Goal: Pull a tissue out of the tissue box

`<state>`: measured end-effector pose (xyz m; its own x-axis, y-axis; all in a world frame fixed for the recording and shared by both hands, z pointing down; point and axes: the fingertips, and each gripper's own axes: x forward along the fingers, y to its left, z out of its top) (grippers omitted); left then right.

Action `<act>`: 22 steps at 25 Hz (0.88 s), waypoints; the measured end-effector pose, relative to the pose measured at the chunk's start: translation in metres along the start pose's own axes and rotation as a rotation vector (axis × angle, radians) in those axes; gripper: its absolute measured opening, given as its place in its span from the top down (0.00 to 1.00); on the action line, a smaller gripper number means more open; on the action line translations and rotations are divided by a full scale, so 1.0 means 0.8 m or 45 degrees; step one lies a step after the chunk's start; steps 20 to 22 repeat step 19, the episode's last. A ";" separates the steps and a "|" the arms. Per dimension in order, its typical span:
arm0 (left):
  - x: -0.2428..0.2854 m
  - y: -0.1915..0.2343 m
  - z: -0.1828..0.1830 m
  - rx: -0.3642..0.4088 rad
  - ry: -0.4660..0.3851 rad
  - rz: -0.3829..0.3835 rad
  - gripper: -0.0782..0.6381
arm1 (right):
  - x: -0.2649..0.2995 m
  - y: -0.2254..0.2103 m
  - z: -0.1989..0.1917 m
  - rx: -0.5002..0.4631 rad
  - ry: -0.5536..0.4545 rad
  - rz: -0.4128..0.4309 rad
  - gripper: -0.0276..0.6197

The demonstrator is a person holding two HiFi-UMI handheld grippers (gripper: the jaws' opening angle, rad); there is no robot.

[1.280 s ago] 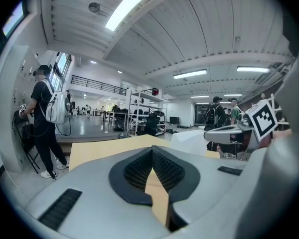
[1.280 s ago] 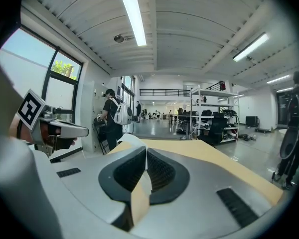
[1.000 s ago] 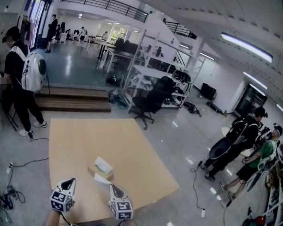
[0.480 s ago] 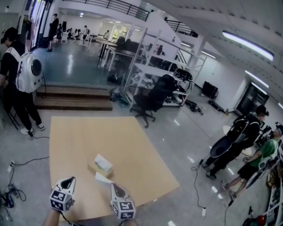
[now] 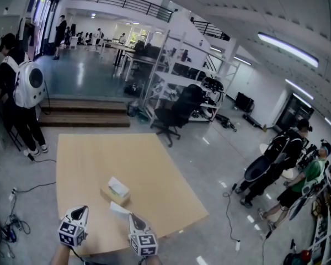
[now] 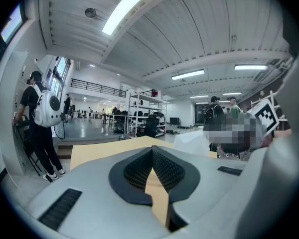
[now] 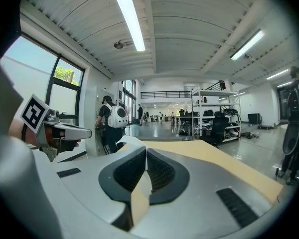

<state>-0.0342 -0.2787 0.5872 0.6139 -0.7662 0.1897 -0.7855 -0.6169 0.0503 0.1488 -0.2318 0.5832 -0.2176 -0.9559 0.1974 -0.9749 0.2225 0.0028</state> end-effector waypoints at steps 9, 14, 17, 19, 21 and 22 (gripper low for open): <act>-0.006 -0.003 -0.001 0.005 -0.009 0.002 0.88 | -0.002 -0.002 -0.003 -0.002 -0.008 0.002 0.95; -0.011 -0.007 -0.001 0.004 0.000 0.009 0.88 | -0.008 0.000 -0.003 -0.003 -0.003 0.008 0.95; -0.010 -0.008 -0.011 0.003 0.016 0.007 0.88 | -0.011 -0.002 0.000 -0.014 -0.003 0.008 0.95; -0.009 -0.008 -0.016 0.002 0.022 0.007 0.88 | -0.012 -0.003 0.001 -0.020 -0.004 0.008 0.95; -0.009 -0.008 -0.016 0.002 0.022 0.007 0.88 | -0.012 -0.003 0.001 -0.020 -0.004 0.008 0.95; -0.009 -0.008 -0.016 0.002 0.022 0.007 0.88 | -0.012 -0.003 0.001 -0.020 -0.004 0.008 0.95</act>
